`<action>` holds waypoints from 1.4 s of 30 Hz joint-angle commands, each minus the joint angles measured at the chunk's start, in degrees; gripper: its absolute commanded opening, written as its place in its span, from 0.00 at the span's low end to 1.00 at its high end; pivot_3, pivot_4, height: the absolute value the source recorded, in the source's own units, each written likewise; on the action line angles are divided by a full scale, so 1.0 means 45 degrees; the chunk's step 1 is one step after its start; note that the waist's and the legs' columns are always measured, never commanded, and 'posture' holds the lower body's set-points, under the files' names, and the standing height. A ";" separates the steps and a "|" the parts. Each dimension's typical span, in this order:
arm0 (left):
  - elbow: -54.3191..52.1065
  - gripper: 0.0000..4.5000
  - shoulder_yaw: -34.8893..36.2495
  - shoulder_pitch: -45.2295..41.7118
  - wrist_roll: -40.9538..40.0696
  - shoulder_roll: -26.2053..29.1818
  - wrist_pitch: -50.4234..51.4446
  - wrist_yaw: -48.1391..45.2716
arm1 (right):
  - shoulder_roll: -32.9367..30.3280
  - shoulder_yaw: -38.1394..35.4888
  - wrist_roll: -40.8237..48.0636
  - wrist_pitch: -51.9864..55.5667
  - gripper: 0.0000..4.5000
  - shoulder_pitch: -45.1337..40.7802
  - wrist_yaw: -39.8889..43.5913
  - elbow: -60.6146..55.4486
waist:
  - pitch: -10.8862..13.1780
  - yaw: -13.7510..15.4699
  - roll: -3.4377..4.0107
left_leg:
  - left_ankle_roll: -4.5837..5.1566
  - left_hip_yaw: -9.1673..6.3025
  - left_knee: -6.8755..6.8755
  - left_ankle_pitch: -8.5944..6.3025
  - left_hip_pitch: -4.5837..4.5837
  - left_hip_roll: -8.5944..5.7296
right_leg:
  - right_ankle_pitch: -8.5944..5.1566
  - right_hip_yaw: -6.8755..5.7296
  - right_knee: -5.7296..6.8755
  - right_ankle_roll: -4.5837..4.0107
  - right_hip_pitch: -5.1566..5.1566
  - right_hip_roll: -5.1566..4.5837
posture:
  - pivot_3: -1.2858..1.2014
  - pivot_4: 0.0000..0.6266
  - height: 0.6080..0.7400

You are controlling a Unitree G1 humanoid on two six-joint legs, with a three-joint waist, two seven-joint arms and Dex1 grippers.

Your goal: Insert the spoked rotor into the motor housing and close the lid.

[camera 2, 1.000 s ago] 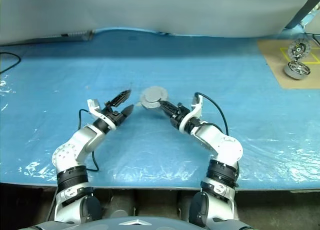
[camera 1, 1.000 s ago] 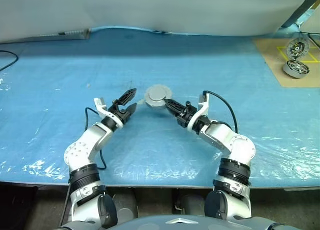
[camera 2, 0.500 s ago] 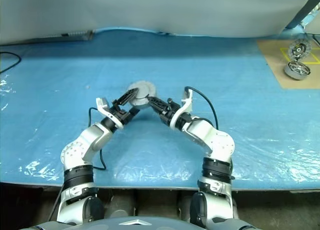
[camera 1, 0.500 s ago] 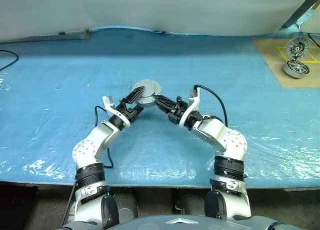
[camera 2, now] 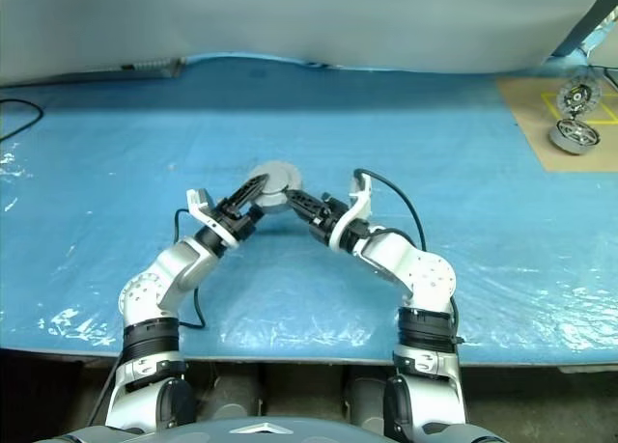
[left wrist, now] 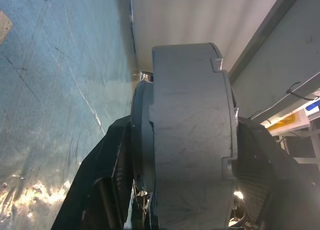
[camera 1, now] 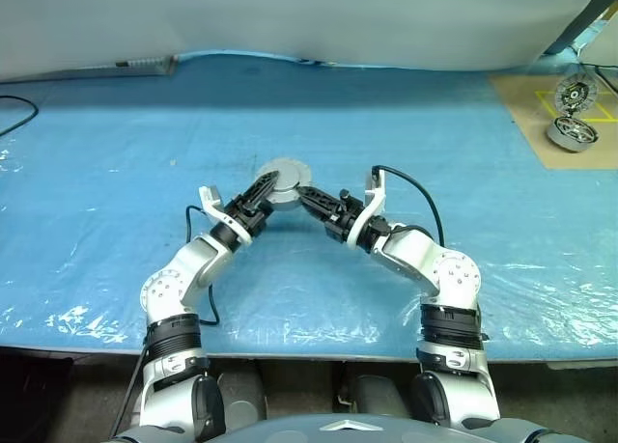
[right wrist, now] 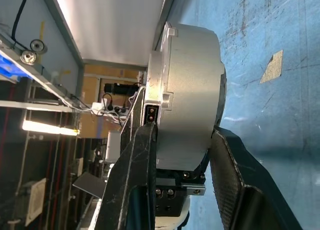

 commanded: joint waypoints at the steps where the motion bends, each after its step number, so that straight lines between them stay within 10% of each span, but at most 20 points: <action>1: -0.0128 0.53 -0.0004 -0.0351 0.0004 0.0318 -0.0441 -0.0105 | -0.0695 0.0334 -0.1121 -0.0541 0.48 0.0123 0.1066 -0.1147 | 0.0000 0.0013 0.0000 | 0.0000 -0.0001 0.0010 0.0000 -0.0002 0.0000 | 0.0003 0.0000 0.0001 0.0005 0.0000 -0.0002 | 0.52 0.24 1.00; 8: 0.1208 0.53 -0.0087 -0.1452 0.1027 0.1219 -0.0988 -0.0615 | -0.2885 0.2005 -0.5629 -0.2347 1.00 0.0651 0.3080 -0.2296 | 0.0005 0.0108 -0.0010 | 0.0001 -0.0012 0.0052 0.0000 -0.0004 0.0001 | 0.0019 0.0001 0.0011 0.0049 0.0000 -0.0001 | 0.52 0.24 1.00; 21: 0.8768 0.53 -0.0849 -0.6528 0.6647 0.2059 -0.3731 -0.3424 | -0.5046 0.6974 -1.6598 -1.0460 1.00 0.1893 0.5434 -0.1962 | 0.0042 0.0262 -0.0075 | 0.0003 -0.0050 0.0094 0.0001 -0.0013 -0.0042 | 0.0046 0.0002 0.0010 0.0070 -0.0004 -0.0022 | 0.52 0.24 1.00; 31: 1.3055 0.53 -0.0286 -0.8633 0.9453 0.1670 -0.6678 -0.3740 | -0.4304 0.6321 -1.7365 -1.0754 1.00 0.2415 0.6226 -0.1517 | 0.0060 0.0243 -0.0105 | 0.0007 -0.0086 0.0095 0.0001 -0.0021 -0.0110 | 0.0058 0.0001 0.0021 0.0049 0.0003 -0.0075 | 0.52 0.24 1.00; 37: 1.2794 0.99 -0.0104 -0.7908 1.0202 0.2181 -0.5818 -0.3904 | -0.4011 0.6164 -1.7615 -1.0565 1.00 0.2572 0.6481 -0.1632 | 0.0055 0.0206 -0.0106 | 0.0010 -0.0084 0.0112 0.0001 0.0016 -0.0142 | 0.0065 -0.0002 0.0029 0.0051 0.0078 -0.0130 | 0.52 0.24 1.00; 42: 0.9513 1.00 -0.0919 -0.5625 1.0639 0.2919 -0.3060 -0.4147 | -0.3789 0.6045 -1.7388 -1.0161 1.00 0.2705 0.6901 -0.1790 | 0.0045 -0.0094 -0.0101 | 0.0011 -0.0073 0.0104 0.0000 0.0071 -0.0137 | 0.0038 0.0002 0.0036 -0.0009 0.0113 -0.0135 | 0.52 0.24 1.00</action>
